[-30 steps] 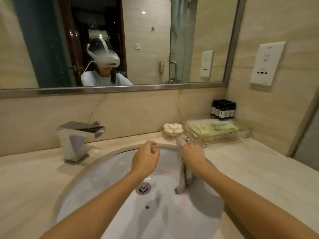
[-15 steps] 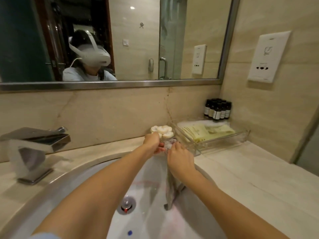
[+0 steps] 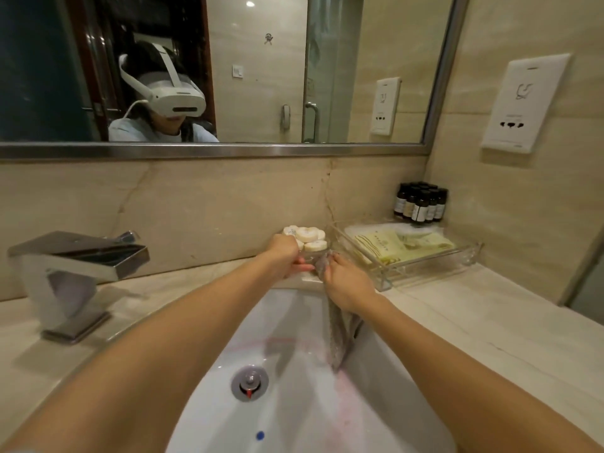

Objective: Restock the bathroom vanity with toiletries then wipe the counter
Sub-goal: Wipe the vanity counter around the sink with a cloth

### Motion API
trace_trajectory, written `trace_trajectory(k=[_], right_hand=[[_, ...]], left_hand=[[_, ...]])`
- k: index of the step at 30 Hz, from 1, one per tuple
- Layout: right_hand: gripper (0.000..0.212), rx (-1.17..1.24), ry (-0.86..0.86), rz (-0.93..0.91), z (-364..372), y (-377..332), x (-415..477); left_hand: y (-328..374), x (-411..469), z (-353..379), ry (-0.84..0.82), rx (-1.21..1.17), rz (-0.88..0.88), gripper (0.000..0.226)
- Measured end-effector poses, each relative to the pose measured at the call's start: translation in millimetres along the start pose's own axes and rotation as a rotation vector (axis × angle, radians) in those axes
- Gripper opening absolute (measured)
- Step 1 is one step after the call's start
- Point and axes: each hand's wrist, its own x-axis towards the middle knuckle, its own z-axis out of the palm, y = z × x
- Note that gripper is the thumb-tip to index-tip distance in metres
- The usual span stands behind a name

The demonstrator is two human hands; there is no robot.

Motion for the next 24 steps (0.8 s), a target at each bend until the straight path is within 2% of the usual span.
trace_trajectory(k=[4, 9, 16, 21, 24], right_hand=[[0.051, 0.058, 0.004, 0.024, 16, -3, 42], [0.050, 0.048, -0.016, 0.049, 17, -22, 47], [0.050, 0.120, 0.127, -0.219, 38, -114, 12], [0.047, 0.079, 0.002, -0.336, 24, -86, 0], [0.043, 0.065, 0.019, -0.263, 17, -53, -11]], left_hand=[[1, 6, -53, -0.015, 0.057, 0.038, 0.033], [7, -17, -106, 0.038, 0.151, 0.113, 0.033], [26, -29, -123, 0.068, 0.099, 0.112, 0.039], [29, -41, -115, 0.062, 0.102, 0.113, 0.037], [21, -45, -112, 0.049, 0.133, 0.107, 0.037]])
